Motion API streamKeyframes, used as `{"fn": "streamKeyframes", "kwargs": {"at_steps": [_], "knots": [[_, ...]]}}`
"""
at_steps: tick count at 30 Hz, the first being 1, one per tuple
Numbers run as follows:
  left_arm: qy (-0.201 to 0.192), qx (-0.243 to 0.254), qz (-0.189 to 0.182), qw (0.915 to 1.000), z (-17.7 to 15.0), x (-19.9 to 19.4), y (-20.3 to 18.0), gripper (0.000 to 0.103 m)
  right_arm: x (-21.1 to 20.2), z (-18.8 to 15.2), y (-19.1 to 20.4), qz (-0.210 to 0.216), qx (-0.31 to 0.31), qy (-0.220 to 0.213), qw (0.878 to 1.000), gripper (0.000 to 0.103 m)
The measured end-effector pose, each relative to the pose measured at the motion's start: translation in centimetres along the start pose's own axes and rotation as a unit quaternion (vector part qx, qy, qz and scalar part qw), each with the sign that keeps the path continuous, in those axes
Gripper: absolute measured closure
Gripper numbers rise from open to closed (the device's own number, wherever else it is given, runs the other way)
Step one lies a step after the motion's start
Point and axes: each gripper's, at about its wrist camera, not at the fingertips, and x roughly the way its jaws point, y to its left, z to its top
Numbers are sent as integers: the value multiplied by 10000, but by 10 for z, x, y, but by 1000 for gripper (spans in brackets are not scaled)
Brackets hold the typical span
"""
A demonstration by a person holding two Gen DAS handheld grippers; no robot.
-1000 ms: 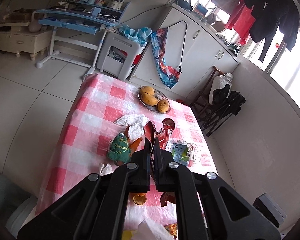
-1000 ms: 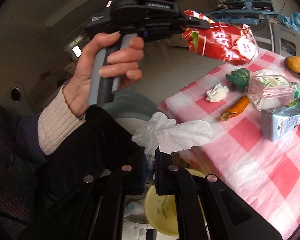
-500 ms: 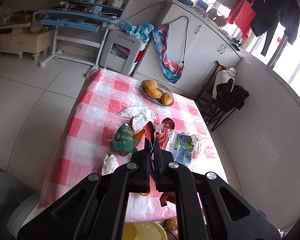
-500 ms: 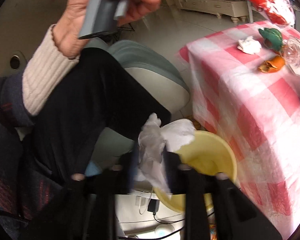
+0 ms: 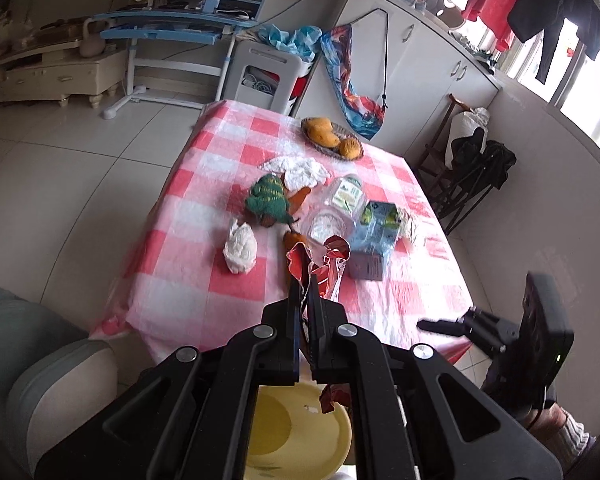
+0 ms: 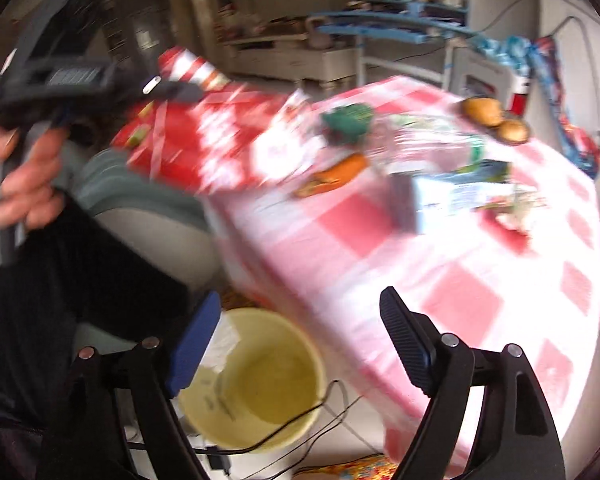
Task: Collect trash
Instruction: 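Carry the tissue into the yellow bucket with the right tool while the left tool drops the red bag there, then grasp the orange peel with the right tool while the left tool grasps a crumpled white tissue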
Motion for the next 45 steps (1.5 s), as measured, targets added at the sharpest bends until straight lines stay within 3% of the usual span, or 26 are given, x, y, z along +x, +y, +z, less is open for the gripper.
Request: {"fn": "streamKeyframes", "kwargs": {"at_steps": [8, 12, 16, 19, 26, 29, 33, 45], "knots": [[836, 382, 320, 9953, -64, 10, -35, 99, -20, 2, -26, -748, 352, -359, 9959, 15], [1565, 484, 524, 9851, -98, 26, -40, 98, -38, -4, -31, -893, 464, -485, 9937, 15], [1890, 379, 615, 9793, -113, 29, -34, 82, -44, -8, -31, -968, 445, -521, 9929, 15], [1662, 309, 670, 9833, -108, 18, -32, 65, -44, -7, -28, -1003, 370, -527, 9929, 14], [662, 253, 838, 9940, -76, -13, -35, 48, -45, -7, -27, -1058, 338, -590, 9921, 14], [335, 120, 889, 9954, -65, -22, -30, 47, -45, -7, -27, -1059, 346, -607, 9919, 14], [210, -48, 969, 9951, -56, -22, -19, 46, -46, -6, -25, -1007, 328, -645, 9923, 14], [-15, -212, 1164, 9930, -8, 8, 7, 46, -17, 12, 3, -229, 182, -569, 9979, 14]]}}
